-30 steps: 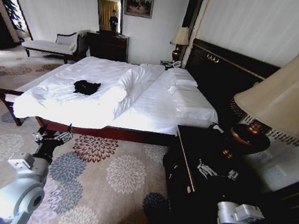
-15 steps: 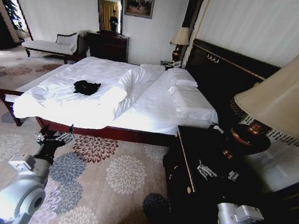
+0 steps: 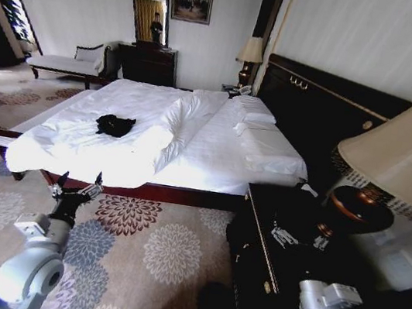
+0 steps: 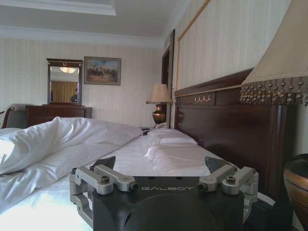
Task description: Fold the clothes on the bed.
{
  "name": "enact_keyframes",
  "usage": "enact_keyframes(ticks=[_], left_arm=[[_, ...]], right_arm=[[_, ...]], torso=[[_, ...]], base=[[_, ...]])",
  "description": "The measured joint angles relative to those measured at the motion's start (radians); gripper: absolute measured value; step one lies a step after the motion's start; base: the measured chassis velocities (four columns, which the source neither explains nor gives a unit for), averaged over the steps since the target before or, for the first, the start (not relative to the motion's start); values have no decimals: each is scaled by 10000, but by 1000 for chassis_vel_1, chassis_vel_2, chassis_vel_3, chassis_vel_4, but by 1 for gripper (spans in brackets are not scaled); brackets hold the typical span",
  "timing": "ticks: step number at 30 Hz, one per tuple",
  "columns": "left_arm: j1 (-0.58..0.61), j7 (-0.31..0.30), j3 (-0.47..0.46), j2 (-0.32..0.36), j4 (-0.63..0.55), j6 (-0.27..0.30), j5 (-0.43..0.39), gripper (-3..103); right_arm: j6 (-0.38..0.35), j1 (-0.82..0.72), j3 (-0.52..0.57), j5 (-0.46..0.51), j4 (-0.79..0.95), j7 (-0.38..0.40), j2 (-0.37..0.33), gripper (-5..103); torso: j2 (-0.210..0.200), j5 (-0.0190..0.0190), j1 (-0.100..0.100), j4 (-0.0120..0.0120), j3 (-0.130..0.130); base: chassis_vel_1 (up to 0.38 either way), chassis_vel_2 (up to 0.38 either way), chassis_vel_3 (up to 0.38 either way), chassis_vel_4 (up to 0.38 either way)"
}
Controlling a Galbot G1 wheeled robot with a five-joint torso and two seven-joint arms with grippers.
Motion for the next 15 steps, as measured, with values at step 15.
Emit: enact_keyframes(ticks=[15], left_arm=[[46, -2, 105, -8, -10, -102, 141, 100]], right_arm=[[-77, 127, 69, 262, -1, 16, -106, 100]], torso=[[4, 0, -12, -1, -4]], base=[[-147, 156, 146, -153]])
